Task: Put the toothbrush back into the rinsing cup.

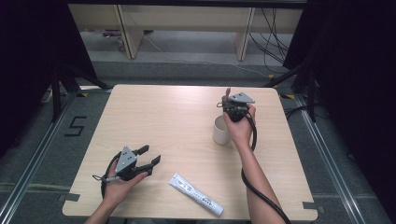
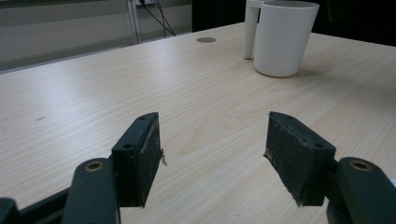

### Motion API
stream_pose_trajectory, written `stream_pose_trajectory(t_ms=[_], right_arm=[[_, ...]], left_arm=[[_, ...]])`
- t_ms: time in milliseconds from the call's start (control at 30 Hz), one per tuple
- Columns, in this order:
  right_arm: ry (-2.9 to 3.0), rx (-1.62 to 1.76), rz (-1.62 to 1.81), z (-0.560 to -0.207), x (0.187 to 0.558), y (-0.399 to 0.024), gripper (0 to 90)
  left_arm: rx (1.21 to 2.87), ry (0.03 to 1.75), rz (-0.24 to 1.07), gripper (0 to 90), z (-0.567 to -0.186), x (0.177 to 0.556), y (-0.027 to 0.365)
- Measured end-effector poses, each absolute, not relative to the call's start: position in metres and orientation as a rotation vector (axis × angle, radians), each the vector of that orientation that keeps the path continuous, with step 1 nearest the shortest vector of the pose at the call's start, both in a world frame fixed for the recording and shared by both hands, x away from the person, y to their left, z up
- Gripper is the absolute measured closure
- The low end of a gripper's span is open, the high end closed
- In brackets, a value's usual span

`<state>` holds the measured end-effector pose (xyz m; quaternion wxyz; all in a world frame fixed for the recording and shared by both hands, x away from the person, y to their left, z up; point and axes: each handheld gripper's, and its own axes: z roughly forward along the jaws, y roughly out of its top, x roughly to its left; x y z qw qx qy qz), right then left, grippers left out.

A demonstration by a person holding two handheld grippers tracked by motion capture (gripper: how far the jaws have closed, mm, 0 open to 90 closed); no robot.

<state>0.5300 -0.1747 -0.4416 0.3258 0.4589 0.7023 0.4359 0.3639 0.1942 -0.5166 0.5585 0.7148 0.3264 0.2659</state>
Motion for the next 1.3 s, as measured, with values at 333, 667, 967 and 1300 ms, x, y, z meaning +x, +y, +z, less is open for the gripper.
stream_pose_trajectory(t_ms=[333, 667, 967, 1300], right_arm=[[1.84, 1.196, 1.127, -0.4452, 0.5315, -0.1748, 79.0], [1.856, 1.21, 1.123, -0.4475, 0.5322, -0.1744, 78.7], [1.856, 1.231, 1.125, -0.4459, 0.5309, -0.1742, 59.4], [1.867, 1.258, 1.136, -0.4429, 0.5267, -0.1797, 39.5]], left_arm=[[1.697, 0.771, 0.633, 35.5, -0.5162, 0.3634, 0.1947], [1.691, 0.77, 0.637, 35.5, -0.5161, 0.3637, 0.1956], [1.689, 0.772, 0.629, 35.5, -0.5165, 0.3635, 0.1953], [1.696, 0.768, 0.632, 35.5, -0.5158, 0.3631, 0.1945]])
